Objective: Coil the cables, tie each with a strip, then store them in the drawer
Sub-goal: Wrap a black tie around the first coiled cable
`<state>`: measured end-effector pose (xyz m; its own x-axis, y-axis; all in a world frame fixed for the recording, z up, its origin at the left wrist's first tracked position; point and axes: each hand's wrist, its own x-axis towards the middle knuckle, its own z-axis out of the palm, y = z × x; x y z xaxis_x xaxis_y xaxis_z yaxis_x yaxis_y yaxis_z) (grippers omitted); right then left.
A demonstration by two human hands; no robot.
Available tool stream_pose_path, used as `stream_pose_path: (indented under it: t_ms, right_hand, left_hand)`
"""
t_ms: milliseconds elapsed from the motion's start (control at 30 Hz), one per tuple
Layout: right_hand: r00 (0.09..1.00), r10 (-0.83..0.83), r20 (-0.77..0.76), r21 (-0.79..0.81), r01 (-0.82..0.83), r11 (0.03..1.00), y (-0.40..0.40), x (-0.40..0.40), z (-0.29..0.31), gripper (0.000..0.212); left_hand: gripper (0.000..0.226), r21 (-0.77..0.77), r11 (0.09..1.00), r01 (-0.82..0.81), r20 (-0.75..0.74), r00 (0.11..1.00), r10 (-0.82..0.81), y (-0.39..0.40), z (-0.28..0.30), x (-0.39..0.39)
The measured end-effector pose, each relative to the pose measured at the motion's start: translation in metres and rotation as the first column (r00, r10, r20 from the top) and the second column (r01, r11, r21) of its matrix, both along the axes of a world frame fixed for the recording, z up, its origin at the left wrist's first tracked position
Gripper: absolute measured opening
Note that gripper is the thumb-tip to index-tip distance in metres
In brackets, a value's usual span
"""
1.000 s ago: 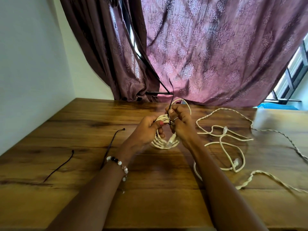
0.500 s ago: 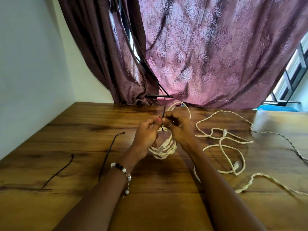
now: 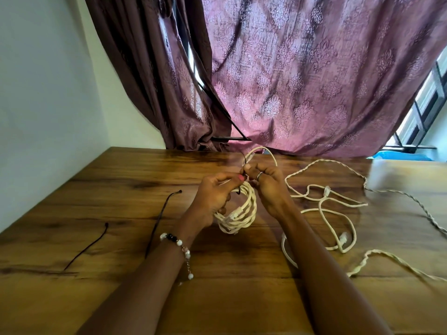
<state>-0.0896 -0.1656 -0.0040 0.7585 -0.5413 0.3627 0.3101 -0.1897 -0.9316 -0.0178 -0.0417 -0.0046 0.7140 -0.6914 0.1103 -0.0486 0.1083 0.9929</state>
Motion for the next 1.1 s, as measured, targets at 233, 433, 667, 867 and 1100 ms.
stream_pose_path:
  t_ms: [233, 433, 667, 867, 1100]
  right_hand:
    - [0.983, -0.174, 0.054, 0.134, 0.165, 0.977, 0.002, 0.000, 0.009, 0.022]
    - [0.970, -0.215, 0.116, 0.414, 0.150, 0.898, 0.008, -0.014, 0.029, 0.042]
    - [0.972, -0.200, 0.126, 0.506, 0.110, 0.856, 0.011, -0.021, 0.037, 0.035]
    - [0.967, 0.049, 0.249, 0.515, -0.175, 0.839, 0.008, -0.010, 0.024, 0.023]
    - [0.959, 0.052, 0.280, 0.512, -0.195, 0.837, -0.001, -0.005, 0.018, 0.018]
  left_hand:
    - [0.010, 0.021, 0.999, -0.045, 0.133, 0.990, 0.042, -0.003, -0.003, -0.003]
    - [0.011, 0.015, 0.996, -0.091, 0.348, 0.934, 0.080, -0.014, -0.005, -0.006]
    - [0.016, 0.088, 0.992, -0.086, 0.410, 0.911, 0.043, -0.018, -0.012, -0.003]
    - [0.016, 0.042, 0.998, -0.038, 0.377, 0.926, 0.020, -0.008, -0.006, 0.000]
    - [0.009, 0.138, 0.990, 0.038, 0.470, 0.877, -0.099, -0.012, -0.007, -0.002]
